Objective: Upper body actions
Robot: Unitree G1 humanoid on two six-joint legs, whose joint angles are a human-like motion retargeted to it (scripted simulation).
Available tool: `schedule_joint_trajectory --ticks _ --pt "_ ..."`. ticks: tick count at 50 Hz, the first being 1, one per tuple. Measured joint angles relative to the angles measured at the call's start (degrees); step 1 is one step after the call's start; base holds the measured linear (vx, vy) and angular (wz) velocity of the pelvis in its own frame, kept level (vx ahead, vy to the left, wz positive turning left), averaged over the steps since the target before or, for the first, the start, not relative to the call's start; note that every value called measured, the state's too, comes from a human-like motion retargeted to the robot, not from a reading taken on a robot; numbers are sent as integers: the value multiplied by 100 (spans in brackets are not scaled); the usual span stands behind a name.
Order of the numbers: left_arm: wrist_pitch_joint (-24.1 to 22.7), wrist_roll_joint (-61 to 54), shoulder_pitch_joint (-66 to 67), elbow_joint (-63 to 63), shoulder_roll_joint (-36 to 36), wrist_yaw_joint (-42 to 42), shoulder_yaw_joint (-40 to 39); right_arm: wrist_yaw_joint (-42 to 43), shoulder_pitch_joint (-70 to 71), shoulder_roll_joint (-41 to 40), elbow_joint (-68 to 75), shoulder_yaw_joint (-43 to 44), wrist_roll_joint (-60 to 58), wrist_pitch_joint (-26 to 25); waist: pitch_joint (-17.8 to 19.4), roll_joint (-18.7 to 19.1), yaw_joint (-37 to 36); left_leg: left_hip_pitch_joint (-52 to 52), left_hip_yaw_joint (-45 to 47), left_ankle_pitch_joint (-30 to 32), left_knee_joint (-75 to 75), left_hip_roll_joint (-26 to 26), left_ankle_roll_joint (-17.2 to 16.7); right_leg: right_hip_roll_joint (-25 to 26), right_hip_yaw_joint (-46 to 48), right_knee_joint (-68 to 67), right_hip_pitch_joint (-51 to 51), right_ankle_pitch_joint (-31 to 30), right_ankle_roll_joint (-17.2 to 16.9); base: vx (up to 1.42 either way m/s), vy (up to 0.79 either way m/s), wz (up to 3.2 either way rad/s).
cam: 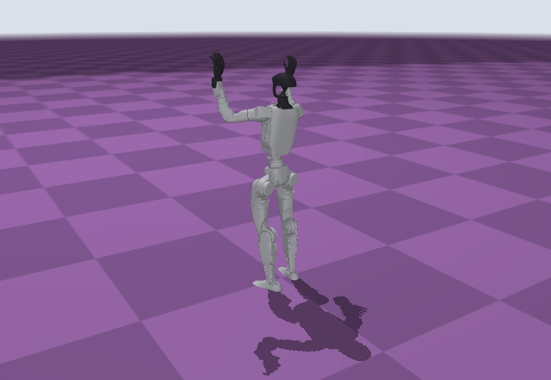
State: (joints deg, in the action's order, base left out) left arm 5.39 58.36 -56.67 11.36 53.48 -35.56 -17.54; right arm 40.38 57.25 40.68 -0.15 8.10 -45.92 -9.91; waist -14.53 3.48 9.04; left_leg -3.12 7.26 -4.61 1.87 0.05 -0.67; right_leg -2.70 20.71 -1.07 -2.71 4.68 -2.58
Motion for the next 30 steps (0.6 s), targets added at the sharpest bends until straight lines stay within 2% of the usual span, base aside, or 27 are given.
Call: schedule_joint_trajectory --ticks 3,5,7,9,10,12,15,17,18,20,22,23,25,27,30 --pt "37 -2621 359 518 -216 462 -780 -235 -160 -401 473 550 1505 182 -54 13 32 -35 -3 0 -1 -11 -6 -21 0 -1 -37 -3 -6 0 0 0" --pt "9 -4923 416 801 -356 1064 -1022 -229 -222 -591 683 796 2296 604 -74 22 27 -29 -5 -1 -2 -18 -5 -26 1 1 -31 -3 -5 0 0 0" --pt "-694 -6479 372 970 -489 1971 -1081 32 -228 -777 740 878 2710 1026 -59 18 28 -3 -7 -3 0 -22 0 -22 4 0 -1 2 -2 0 0 0" --pt "-1669 -7369 326 1058 -541 1758 -990 322 -200 -828 683 732 2722 1383 -40 30 35 28 0 -8 -1 -19 7 -9 -2 -4 25 7 1 0 0 0" --pt "-2248 -7448 314 1060 -530 1479 -877 462 -171 -808 632 590 2595 1508 -32 40 38 42 10 -11 -2 -15 11 -1 -11 -6 34 9 2 0 0 0" --pt "-2636 -6287 310 886 -381 858 -512 544 -48 -664 462 153 2110 1587 -32 41 31 63 32 -15 -2 -9 14 7 -34 -12 41 7 4 0 0 0" --pt "-2161 -4134 118 462 -244 840 105 264 157 -338 123 -504 1354 1662 -53 16 13 70 46 -17 1 -9 11 5 -49 -11 44 0 6 0 0 0" --pt "-1520 -2066 -132 74 -306 1020 692 -104 429 138 -204 -1112 281 1497 -61 -33 -5 76 38 -14 1 -10 11 0 -43 -10 50 -5 4 0 0 0" --pt "-1149 -1143 -274 -65 -317 977 909 -213 560 364 -347 -1296 -270 1237 -40 -52 -14 82 36 -12 2 -8 11 -1 -42 -13 55 -7 2 -5 -1 3" --pt "-470 597 -446 -391 -255 769 1008 -237 696 729 -632 -1372 -1487 370 24 -83 -49 80 39 -9 7 2 9 3 -46 -18 54 -9 1 -3 0 0" --pt "-72 1674 -403 -604 -186 418 738 152 582 848 -723 -1098 -2229 -391 80 -83 -68 72 33 -6 7 14 10 10 -41 -19 50 -11 -3 0 0 0" --pt "37 1716 -331 -612 -178 131 569 244 466 792 -647 -906 -2243 -422 95 -76 -62 68 25 -3 5 17 11 12 -33 -19 50 -11 -6 0 0 0" --pt "-30 1035 -99 -481 -204 -307 160 266 167 441 -364 -471 -1711 -203 94 -70 -23 50 4 5 4 16 10 8 -12 -14 47 -11 -10 0 0 0" --pt "-184 -365 187 -219 -289 -325 -298 34 -75 12 -38 -41 -636 28 55 -68 28 28 -17 12 5 10 5 -1 9 -9 39 -8 -10 3 -1 4" --pt "-125 -3262 397 194 -619 154 -876 -248 -229 -636 218 484 1281 92 30 -56 66 32 -24 14 -1 4 6 -3 16 -8 40 -7 -8 0 0 0"
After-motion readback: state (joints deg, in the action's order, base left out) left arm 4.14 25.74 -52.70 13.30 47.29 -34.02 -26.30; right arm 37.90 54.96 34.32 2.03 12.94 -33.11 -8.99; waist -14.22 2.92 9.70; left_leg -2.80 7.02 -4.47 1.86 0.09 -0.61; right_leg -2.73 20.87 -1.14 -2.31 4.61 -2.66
